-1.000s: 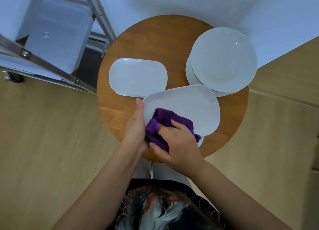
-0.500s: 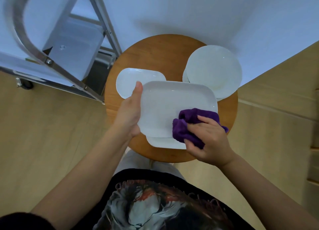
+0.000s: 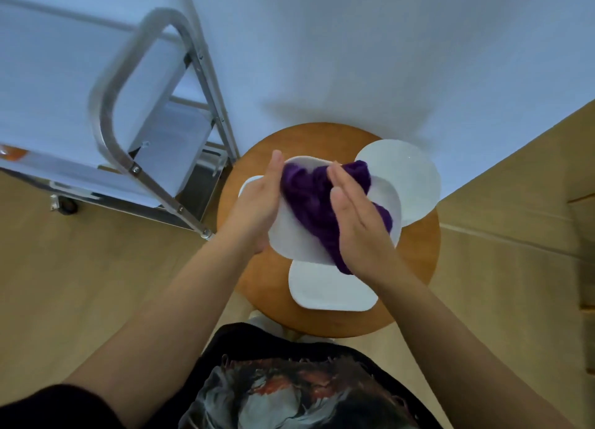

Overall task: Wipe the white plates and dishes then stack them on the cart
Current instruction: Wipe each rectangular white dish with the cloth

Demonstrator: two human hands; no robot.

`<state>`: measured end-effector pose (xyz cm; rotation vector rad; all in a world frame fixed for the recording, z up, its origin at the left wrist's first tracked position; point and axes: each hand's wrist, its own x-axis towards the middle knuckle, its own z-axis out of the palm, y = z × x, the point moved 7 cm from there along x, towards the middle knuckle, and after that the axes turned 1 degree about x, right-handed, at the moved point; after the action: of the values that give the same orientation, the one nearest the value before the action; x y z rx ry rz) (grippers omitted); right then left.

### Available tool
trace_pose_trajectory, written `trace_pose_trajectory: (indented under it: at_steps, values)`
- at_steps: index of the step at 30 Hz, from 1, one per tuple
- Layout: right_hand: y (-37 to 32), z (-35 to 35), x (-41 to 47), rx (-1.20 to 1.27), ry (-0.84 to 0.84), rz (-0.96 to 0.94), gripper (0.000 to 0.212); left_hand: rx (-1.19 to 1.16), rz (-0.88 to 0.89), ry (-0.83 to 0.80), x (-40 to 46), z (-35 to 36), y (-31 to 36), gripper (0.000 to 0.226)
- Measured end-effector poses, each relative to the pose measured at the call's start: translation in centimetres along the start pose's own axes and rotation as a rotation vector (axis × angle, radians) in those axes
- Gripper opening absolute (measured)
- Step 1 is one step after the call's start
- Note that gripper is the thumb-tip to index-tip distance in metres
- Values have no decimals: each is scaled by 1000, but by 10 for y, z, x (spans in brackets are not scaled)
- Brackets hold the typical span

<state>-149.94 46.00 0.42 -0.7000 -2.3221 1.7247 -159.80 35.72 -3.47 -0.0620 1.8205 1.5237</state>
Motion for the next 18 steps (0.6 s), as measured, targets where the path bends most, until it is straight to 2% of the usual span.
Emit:
trace_pose_trajectory:
  at_steps: [3,8,12,15,18]
  values:
    - [-21,32,-6,-236,-287,-149,49,18,-20,-92,-3,-5,5,59]
    - [-48,38,2,-670,-446,-402,71,-46,-47,-202,-7,-17,12,57]
    - [-65,33,6,-898,-282,-577,68,31,-62,-323,-9,-15,28,65]
    - [-76,30,15,-929,-96,-531,60,105,-47,-368,-12,-14,40,69]
    - [-90,28,21,-930,79,-543,53,175,25,-317,-13,-17,55,70]
